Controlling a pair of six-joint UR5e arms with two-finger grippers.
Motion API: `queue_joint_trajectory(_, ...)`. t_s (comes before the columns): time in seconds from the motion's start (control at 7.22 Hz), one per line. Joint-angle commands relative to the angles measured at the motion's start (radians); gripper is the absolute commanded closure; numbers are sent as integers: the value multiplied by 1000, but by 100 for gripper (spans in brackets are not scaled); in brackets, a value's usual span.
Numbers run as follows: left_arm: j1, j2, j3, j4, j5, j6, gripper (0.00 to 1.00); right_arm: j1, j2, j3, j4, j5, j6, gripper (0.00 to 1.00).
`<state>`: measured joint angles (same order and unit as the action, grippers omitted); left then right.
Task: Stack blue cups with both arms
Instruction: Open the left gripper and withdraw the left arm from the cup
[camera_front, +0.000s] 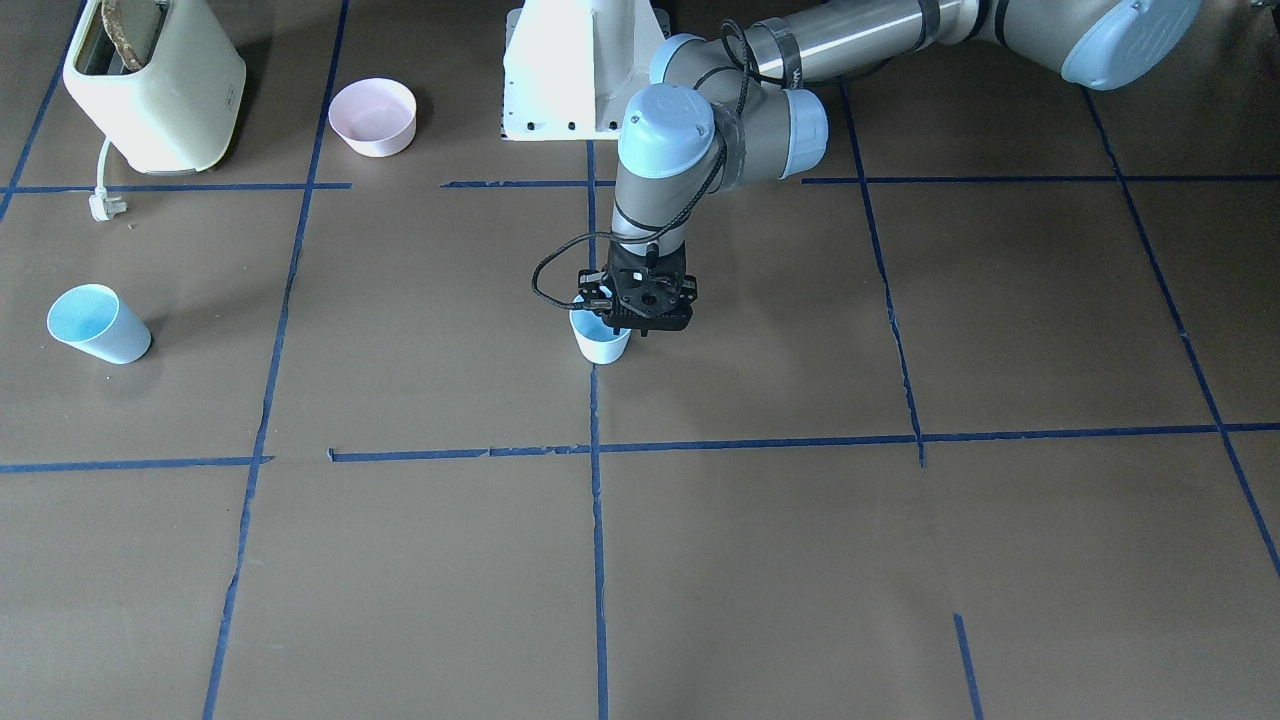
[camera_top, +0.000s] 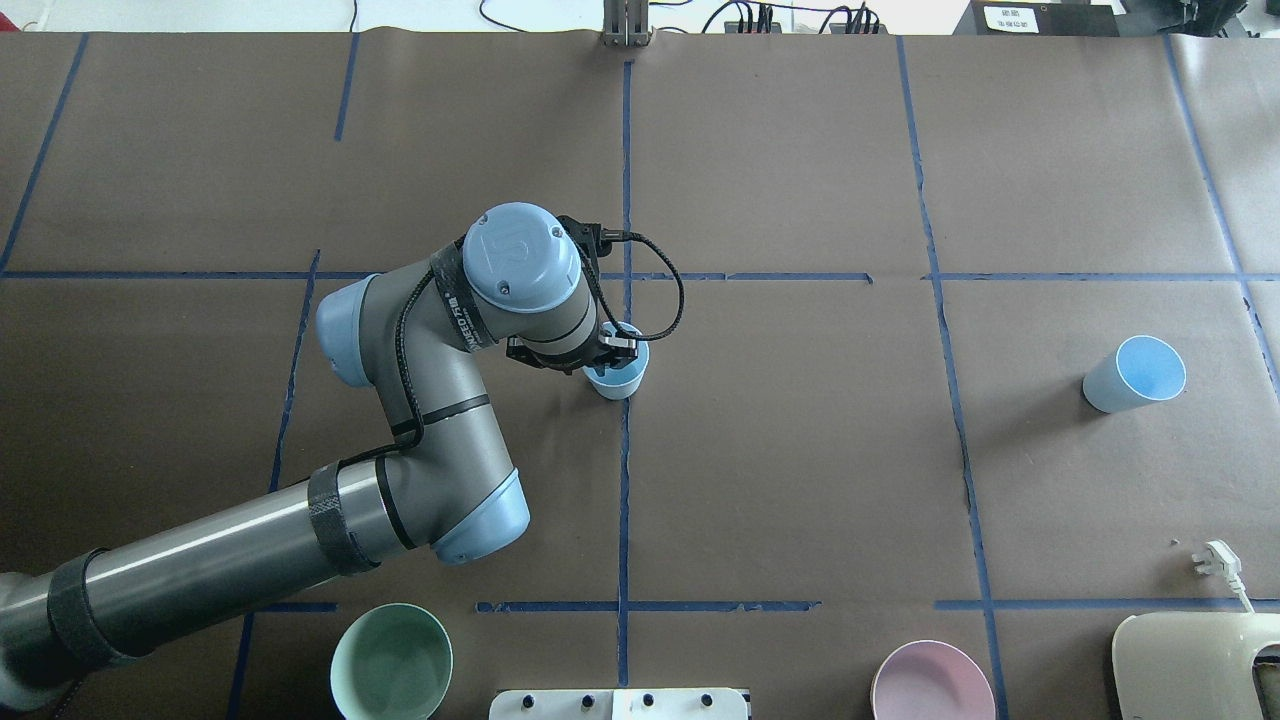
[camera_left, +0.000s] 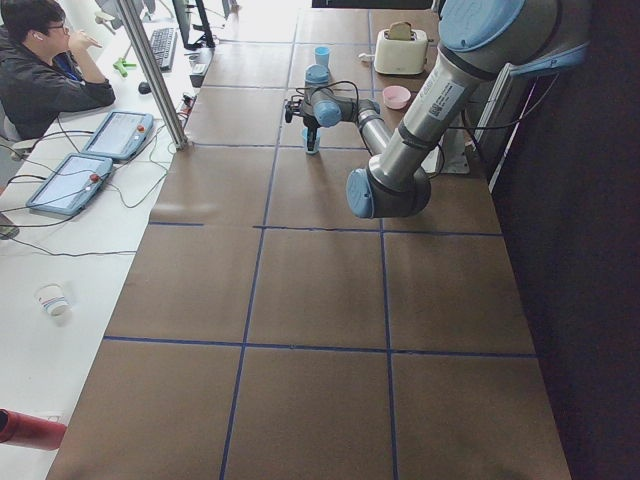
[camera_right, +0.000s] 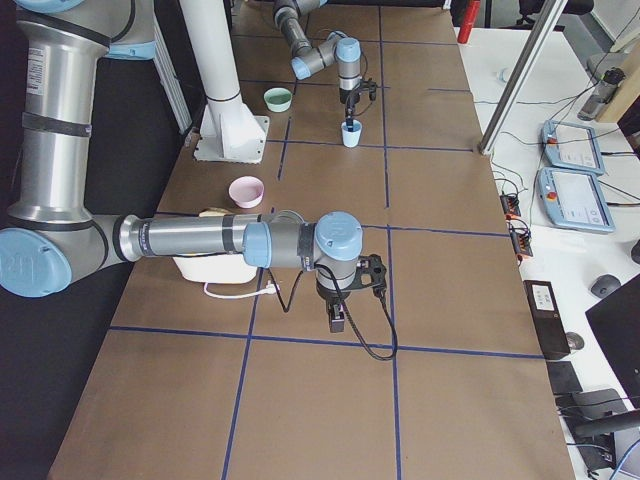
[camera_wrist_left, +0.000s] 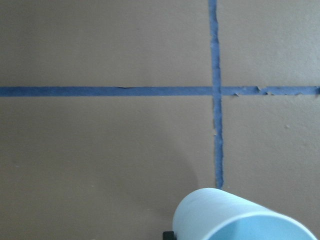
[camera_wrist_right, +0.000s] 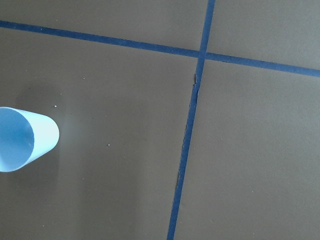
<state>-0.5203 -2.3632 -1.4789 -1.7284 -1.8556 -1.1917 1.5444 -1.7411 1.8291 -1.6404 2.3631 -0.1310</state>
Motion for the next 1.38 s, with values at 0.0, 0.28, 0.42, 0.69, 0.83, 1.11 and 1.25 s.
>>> queue_joint_trajectory(0.0, -42, 50, -85, 35, -28, 47, 0, -3, 2, 1, 19, -1, -1, 0)
queue_joint_trajectory(0.28, -169, 167, -284, 188, -167, 222, 0, -3, 0, -8, 63, 2, 4, 0)
queue_joint_trajectory(0.42, -238, 241, -350, 223, -212, 348, 0, -3, 0, -8, 63, 2, 4, 0)
queue_joint_trajectory(0.69, -427, 434, -418, 227, -339, 635, 0, -3, 2, -8, 65, 1, 5, 0)
queue_joint_trajectory(0.83, -548, 535, -419, 222, -417, 787, 0, -6, 2, -5, 65, 2, 7, 0)
queue_joint_trajectory(1.11, -802, 743, -394, 222, -513, 1080, 0, -33, 53, -5, 62, 4, 92, 0)
queue_joint_trajectory(1.25, -907, 801, -344, 225, -514, 1257, 0, -62, 58, -1, 68, 4, 161, 0)
